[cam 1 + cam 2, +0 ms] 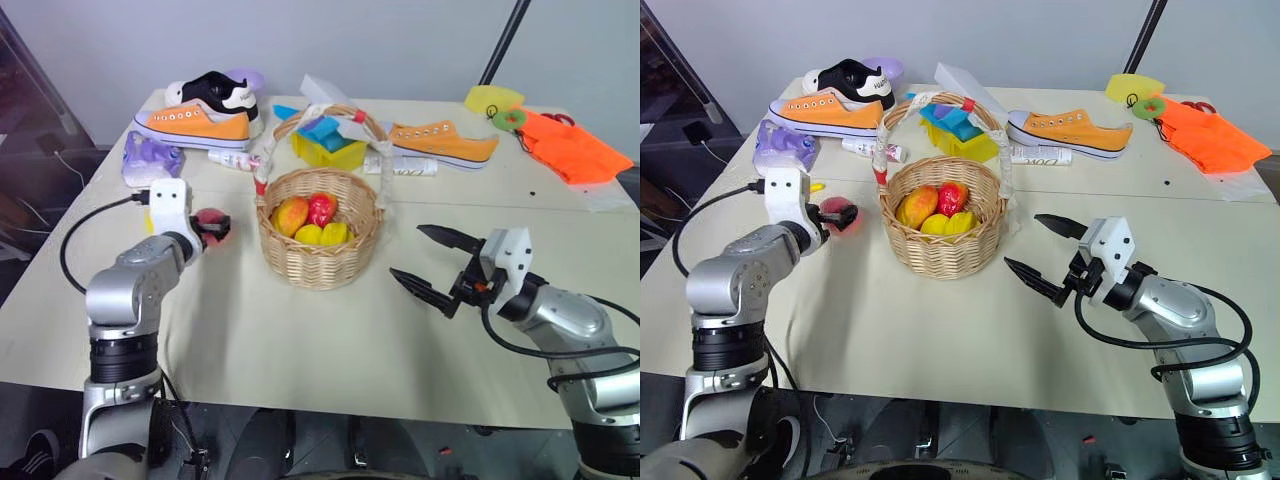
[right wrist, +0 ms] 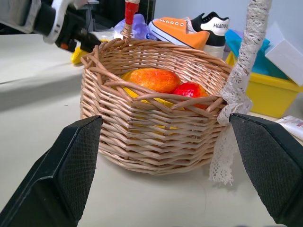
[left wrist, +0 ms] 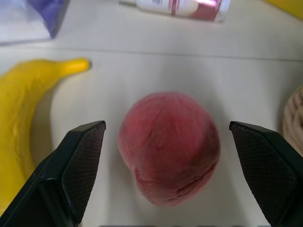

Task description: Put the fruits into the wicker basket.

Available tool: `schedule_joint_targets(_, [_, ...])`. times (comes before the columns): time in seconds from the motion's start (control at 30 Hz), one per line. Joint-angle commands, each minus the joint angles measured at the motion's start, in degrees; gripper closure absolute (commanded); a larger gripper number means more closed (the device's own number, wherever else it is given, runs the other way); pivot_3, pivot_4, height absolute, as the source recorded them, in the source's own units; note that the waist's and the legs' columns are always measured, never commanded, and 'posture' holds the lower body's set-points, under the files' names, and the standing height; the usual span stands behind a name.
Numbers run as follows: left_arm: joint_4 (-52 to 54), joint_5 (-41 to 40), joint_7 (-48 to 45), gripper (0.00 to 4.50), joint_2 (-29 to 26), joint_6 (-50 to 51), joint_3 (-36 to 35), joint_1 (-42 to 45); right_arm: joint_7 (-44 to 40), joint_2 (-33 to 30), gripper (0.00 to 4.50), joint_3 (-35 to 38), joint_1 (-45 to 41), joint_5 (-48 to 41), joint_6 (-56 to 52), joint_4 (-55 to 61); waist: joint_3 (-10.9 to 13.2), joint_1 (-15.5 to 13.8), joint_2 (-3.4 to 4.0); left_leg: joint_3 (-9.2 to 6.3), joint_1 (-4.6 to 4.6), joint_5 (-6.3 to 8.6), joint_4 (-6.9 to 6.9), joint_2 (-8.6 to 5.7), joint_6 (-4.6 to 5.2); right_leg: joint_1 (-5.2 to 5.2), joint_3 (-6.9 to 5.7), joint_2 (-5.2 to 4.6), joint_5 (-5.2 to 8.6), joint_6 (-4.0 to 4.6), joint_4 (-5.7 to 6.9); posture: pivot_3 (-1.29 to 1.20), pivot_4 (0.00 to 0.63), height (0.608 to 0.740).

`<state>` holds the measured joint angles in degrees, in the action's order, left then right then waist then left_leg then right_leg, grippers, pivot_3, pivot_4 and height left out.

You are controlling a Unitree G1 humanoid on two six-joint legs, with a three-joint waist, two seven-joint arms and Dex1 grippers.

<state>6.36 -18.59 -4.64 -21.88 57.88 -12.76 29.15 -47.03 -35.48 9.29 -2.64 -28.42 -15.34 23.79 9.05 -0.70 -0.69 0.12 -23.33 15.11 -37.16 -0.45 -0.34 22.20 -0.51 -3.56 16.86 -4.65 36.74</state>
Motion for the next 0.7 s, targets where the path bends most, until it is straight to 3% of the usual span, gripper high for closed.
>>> schedule_joint_targets(0.03, [-2.0, 0.8, -1.1, 0.0, -0.2, -3.2, 0.0, 2.1, 0.1, -0.2, 0.03, 0.2, -0.8, -0.4, 0.4, 1.7, 0.0, 0.0, 0.0, 0.0, 0.0, 0.0, 0.0, 0.0, 0.0, 0.0, 0.0, 0.0, 0.0, 0.0, 0.02, 0.0, 0.15, 0.74])
schedule_joint_targets(0.3, [-6.0, 2.8, -1.5, 0.0, 0.3, -6.0, 1.0, 2.1, -0.2, -0.3, 0.03, 0.4, -0.5, -0.5, 0.2, 1.5, 0.0, 0.0, 0.0, 0.0, 0.0, 0.0, 0.0, 0.0, -0.01, 0.02, 0.01, 0.0, 0.0, 0.0, 0.05, 0.0, 0.15, 0.74])
schedule_joint_targets(0.4, [-6.2, 2.1, -2.7, 0.89, 0.5, -6.8, 0.8, 2.4, -0.3, -0.2, 0.0, 0.3, -0.7, -0.5, 0.4, 1.3, 0.0, 0.0, 0.0, 0.0, 0.0, 0.0, 0.0, 0.0, -0.01, 0.02, 0.01, 0.0, 0.0, 0.0, 0.04, 0.0, 0.15, 0.74])
schedule_joint_targets(0.5, [-6.4, 2.8, -3.7, 2.07, -0.6, -7.5, 1.3, 3.1, -0.7, -0.2, 0.0, 0.4, -1.0, -0.7, 0.5, 1.1, 0.0, 0.0, 0.0, 0.0, 0.0, 0.0, 0.0, 0.0, -0.01, 0.02, 0.01, -0.01, 0.0, 0.0, 0.05, 0.0, 0.15, 0.74])
schedule_joint_targets(0.7, [-2.4, 4.1, -3.5, 2.07, -2.9, -9.5, -0.6, 0.5, -1.7, -0.4, 0.0, 2.0, -1.3, -2.4, 0.6, 1.2, 0.0, 0.1, 0.0, 0.0, 0.0, -0.01, 0.0, 0.0, -0.01, 0.06, 0.02, -0.01, 0.0, 0.0, 0.13, 0.0, 0.15, 0.74])
